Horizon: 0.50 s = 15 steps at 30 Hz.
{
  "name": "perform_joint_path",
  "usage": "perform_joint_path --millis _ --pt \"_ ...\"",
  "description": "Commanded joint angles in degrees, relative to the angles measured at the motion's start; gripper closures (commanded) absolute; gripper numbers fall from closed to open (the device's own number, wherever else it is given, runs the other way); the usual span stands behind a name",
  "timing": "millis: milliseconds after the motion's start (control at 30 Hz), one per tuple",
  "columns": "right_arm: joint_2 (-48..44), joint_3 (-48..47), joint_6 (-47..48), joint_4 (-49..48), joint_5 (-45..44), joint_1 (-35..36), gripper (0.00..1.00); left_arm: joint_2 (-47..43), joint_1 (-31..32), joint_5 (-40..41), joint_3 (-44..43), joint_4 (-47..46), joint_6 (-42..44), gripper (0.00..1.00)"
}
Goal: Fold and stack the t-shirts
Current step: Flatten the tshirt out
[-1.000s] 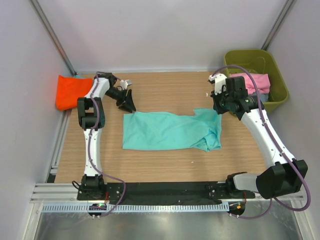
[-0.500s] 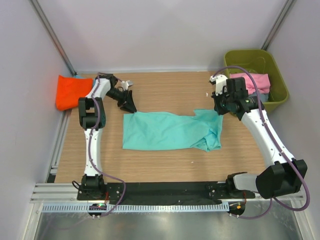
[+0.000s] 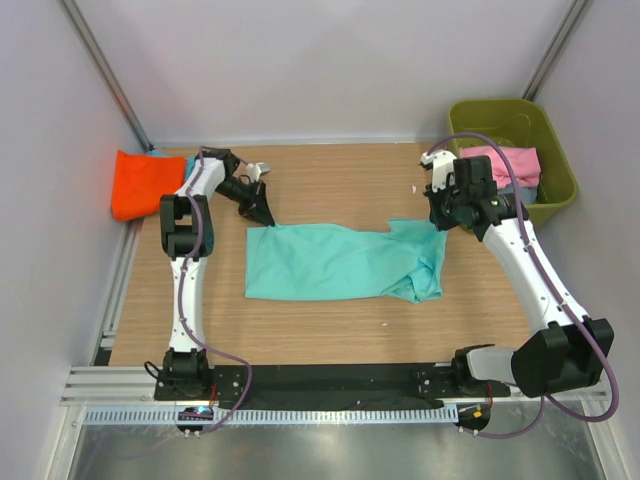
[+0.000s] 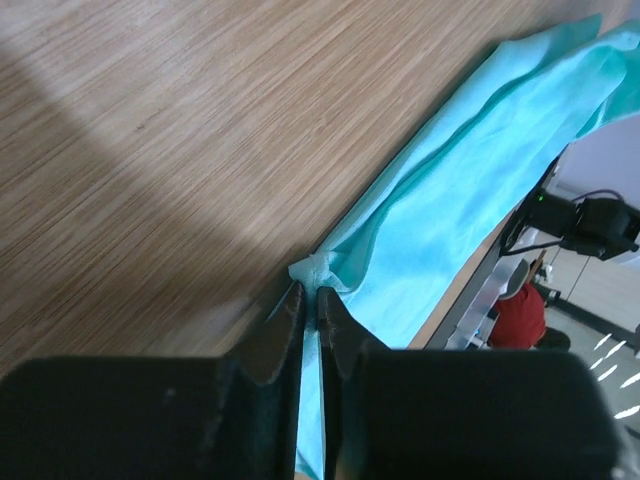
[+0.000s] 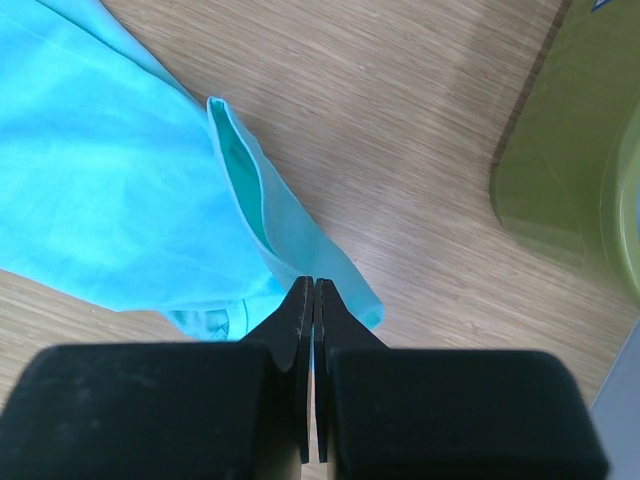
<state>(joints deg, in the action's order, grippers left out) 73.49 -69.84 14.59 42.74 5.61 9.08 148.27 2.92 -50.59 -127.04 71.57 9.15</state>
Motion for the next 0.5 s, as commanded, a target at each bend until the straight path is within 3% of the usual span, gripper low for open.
perform_joint_path --millis 0,100,267,467 --pt "-1.5 -0.1 -0.8 -2.6 -0.6 -0.4 0.99 -0.5 0.0 -1.4 -1.5 0.2 -0.2 0.94" --pt "-1.6 -0.6 -0.8 -2.8 -0.9 -0.7 0.99 -2.3 -0.2 -1.2 -1.5 0.0 -0.3 1.0" --pt "-1.9 -2.7 -0.8 -3.1 -2.1 -1.3 0.99 -8.1 -0.4 -0.5 -1.5 -0.6 -0.8 0.99" --pt "-1.9 -7.6 -0.7 -3.7 -3.7 -3.6 0.99 -21.4 -0.4 3.3 -0.2 -3.3 -2.6 0.97"
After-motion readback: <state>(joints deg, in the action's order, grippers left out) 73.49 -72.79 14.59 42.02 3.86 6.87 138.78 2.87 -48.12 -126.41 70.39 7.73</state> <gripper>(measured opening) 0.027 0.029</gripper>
